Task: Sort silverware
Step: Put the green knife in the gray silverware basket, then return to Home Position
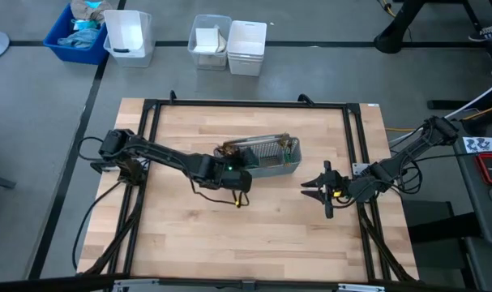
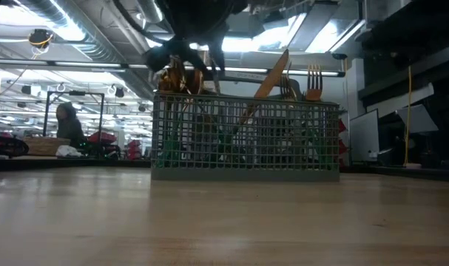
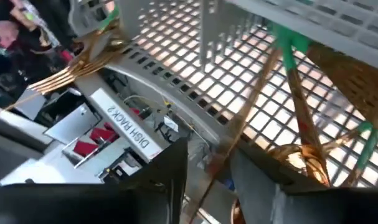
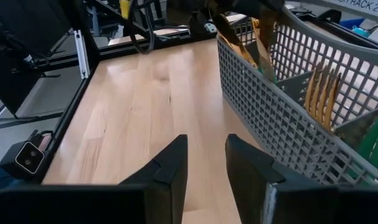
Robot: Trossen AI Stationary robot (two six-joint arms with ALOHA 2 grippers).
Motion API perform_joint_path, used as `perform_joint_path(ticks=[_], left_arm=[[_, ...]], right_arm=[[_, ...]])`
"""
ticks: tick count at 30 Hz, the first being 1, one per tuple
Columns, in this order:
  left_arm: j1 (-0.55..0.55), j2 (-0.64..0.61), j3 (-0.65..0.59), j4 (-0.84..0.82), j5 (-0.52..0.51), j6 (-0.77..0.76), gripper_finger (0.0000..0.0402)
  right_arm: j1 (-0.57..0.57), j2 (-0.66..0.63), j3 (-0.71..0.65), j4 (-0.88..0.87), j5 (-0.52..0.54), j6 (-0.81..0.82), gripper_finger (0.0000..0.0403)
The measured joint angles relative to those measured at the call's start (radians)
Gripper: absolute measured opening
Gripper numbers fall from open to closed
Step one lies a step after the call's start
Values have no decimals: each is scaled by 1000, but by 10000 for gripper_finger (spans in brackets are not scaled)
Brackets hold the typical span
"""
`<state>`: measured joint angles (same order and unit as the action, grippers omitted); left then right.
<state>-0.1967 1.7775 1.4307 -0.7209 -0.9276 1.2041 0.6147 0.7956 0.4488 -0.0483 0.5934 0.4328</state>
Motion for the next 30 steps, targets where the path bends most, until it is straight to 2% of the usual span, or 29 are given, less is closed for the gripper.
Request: perform_joint_path(ticks=[4, 9, 13, 21, 26, 30], left_arm=[[-17, -6, 2, 12, -5, -75, 118], [-40, -96, 2, -27, -1, -361, 115], [-59, -239, 2, -133, 22, -620, 114], [-86, -599, -2, -339, 138, -1045, 114], [-107, -801, -73, -362, 260, -1183, 114], [-136, -920, -162, -363, 297, -1306, 113]], right_arm=[[0, -4, 0, 2, 2, 0, 108], [0, -37, 15, 1, 6, -27, 108], [0, -76, 28, -4, 50, -105, 108], [0, -175, 37, -9, 229, -288, 108], [0, -259, 37, -5, 331, -334, 108], [0, -313, 37, -7, 338, -317, 108]])
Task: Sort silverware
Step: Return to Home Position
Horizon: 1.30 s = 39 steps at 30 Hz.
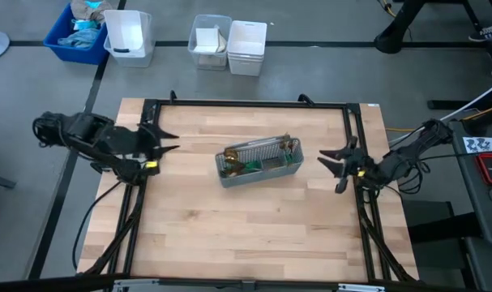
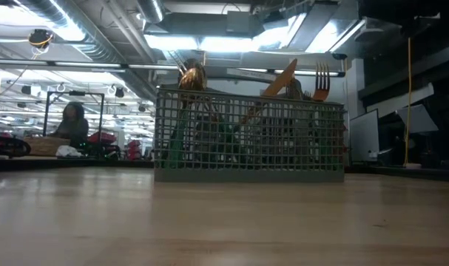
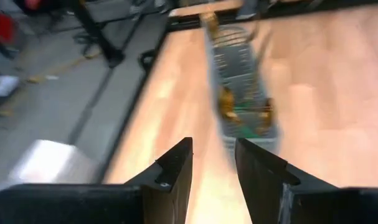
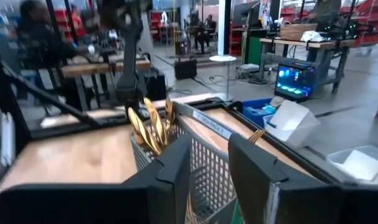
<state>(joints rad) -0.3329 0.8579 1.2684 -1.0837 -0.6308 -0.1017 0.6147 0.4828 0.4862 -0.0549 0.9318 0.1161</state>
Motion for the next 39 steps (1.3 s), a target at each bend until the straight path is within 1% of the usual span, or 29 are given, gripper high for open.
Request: perform_joint_path(ticks=[2, 4, 7, 9, 14, 18, 22, 27, 31, 35, 39], left_arm=[[-26, -64, -63, 32, 36, -56, 113], [-58, -134, -149, 101, 51, -78, 114], [-95, -246, -301, 266, 44, -45, 114], [-99, -315, -407, 403, 36, -10, 113], [-99, -449, -653, 702, 34, 47, 114], [-98, -530, -794, 841, 34, 49, 114], [-81, -613, -895, 937, 32, 51, 114], [-26, -720, -1007, 1026, 32, 63, 114], [24, -797, -1071, 1024, 32, 58, 114], [63, -857, -1124, 1022, 42, 75, 114], [90, -853, -1156, 1012, 50, 78, 114]], right_arm=[[0, -38, 0, -1, -6, 17, 108], [0, -84, 0, -2, -48, 27, 108], [0, -168, -3, -45, -121, 19, 108], [0, -215, -21, -69, -124, 30, 108], [0, -301, -131, -68, -121, 98, 108], [0, -339, -232, -45, -122, 179, 108], [0, -350, -338, 85, -140, 193, 108], [0, -350, -462, 270, -176, 194, 108], [-8, -343, -474, 278, -203, 220, 108], [-60, -337, -474, 280, -284, 221, 108], [-129, -301, -475, 277, -355, 221, 108]])
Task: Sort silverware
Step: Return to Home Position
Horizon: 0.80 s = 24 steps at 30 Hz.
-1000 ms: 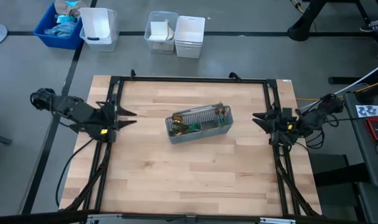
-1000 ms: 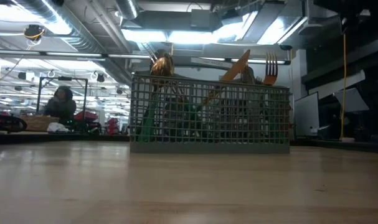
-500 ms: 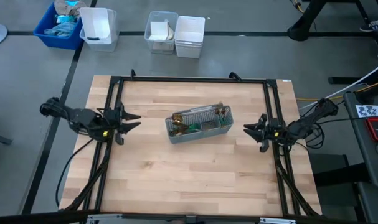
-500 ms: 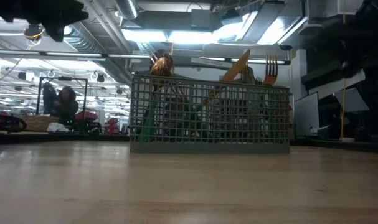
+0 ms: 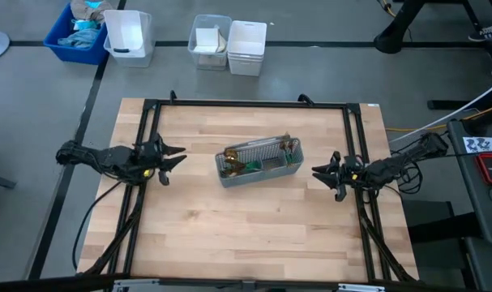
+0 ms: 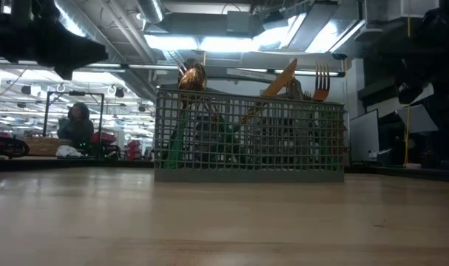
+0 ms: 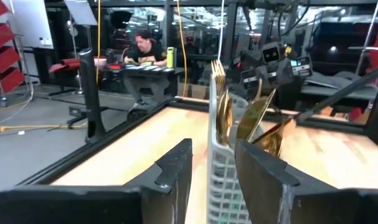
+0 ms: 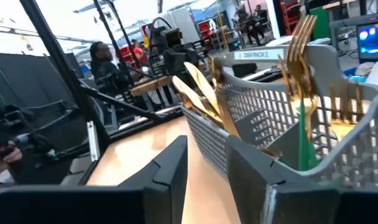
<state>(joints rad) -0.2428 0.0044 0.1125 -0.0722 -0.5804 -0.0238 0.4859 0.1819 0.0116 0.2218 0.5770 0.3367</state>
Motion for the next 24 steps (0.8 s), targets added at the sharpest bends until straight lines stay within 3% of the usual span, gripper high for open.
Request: perform_joint_path(ticks=[8, 17, 24], left_arm=[[31, 4, -60, 14, 13, -21, 114], [30, 5, -60, 12, 17, 55, 114], [30, 6, -60, 11, 17, 52, 114]], right_arm=[[-106, 105, -1, -13, -121, -4, 108], [-188, 243, -2, -8, -137, -29, 108], [-199, 239, -2, -2, -148, -63, 108]])
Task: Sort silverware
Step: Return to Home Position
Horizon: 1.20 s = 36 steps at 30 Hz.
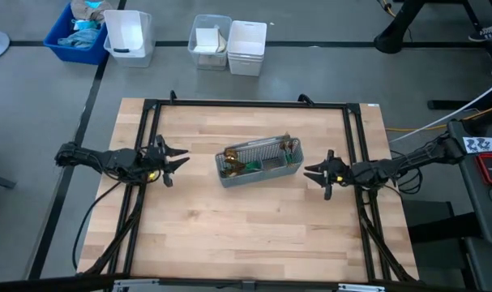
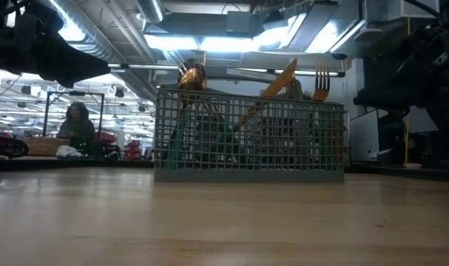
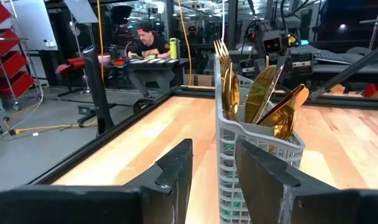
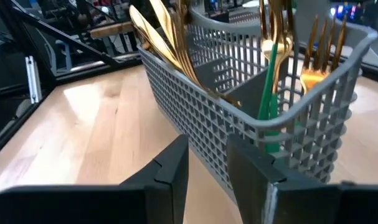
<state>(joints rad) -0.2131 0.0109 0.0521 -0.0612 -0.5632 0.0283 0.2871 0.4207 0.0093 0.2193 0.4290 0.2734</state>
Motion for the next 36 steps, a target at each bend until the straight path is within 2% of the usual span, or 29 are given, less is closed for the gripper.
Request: perform_joint_path(ticks=[9, 25, 36], left_arm=[[0, 0, 0, -1, 0, 5, 114], [0, 0, 0, -1, 0, 5, 114], [0, 0, -1, -2, 0, 5, 114]], right_arm=[[0, -74, 0, 4, 5, -119, 108], [0, -96, -1, -10, 5, -176, 108], [0, -269, -1, -142, -12, -176, 108]])
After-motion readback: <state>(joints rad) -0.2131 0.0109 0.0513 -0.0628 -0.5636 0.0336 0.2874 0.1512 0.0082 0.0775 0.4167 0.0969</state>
